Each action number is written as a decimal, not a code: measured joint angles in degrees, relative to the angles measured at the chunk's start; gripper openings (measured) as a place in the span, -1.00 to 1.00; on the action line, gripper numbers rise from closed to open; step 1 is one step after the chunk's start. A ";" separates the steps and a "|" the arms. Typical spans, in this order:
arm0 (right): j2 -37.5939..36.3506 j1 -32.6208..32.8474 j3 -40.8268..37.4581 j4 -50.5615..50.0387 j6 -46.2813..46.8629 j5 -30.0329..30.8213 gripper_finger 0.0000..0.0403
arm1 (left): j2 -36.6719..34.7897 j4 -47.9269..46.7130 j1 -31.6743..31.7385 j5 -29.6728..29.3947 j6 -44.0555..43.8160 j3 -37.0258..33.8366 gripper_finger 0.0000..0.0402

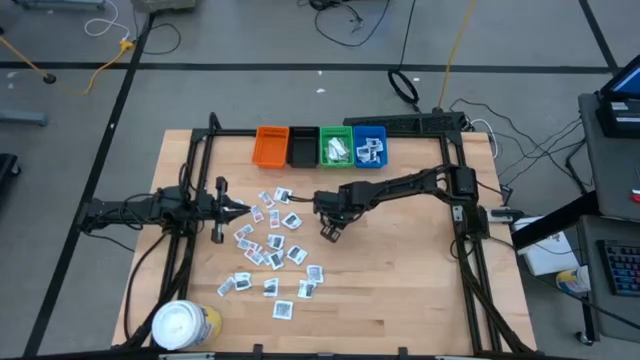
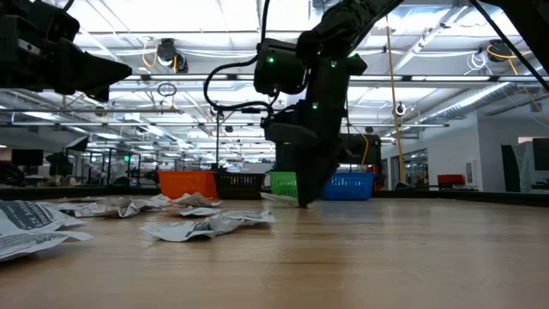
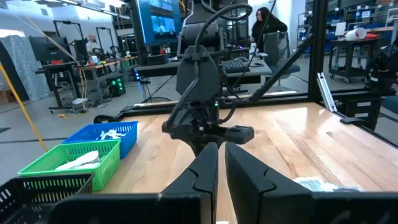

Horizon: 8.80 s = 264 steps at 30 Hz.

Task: Pick & Place First Aid Supplies
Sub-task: Put the green bandage into the green bin, then put the blue packet into the black bin

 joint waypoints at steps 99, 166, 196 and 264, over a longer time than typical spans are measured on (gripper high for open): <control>0.68 -29.62 13.54 -0.49 -2.49 -2.14 -0.73 | -0.02 0.19 0.00 -0.02 0.02 0.02 -0.81; -80.86 -22.95 -73.40 67.59 -31.77 2.93 -0.31 | -0.02 0.20 0.00 -0.02 0.02 0.01 -0.81; -110.51 -22.95 -82.74 43.63 -29.34 3.23 -0.31 | 0.00 0.21 0.00 -0.02 0.00 0.01 -0.81; -117.09 -22.95 -82.82 42.32 -29.56 2.99 -0.31 | 25.50 -21.72 0.00 0.04 -11.34 27.24 -0.81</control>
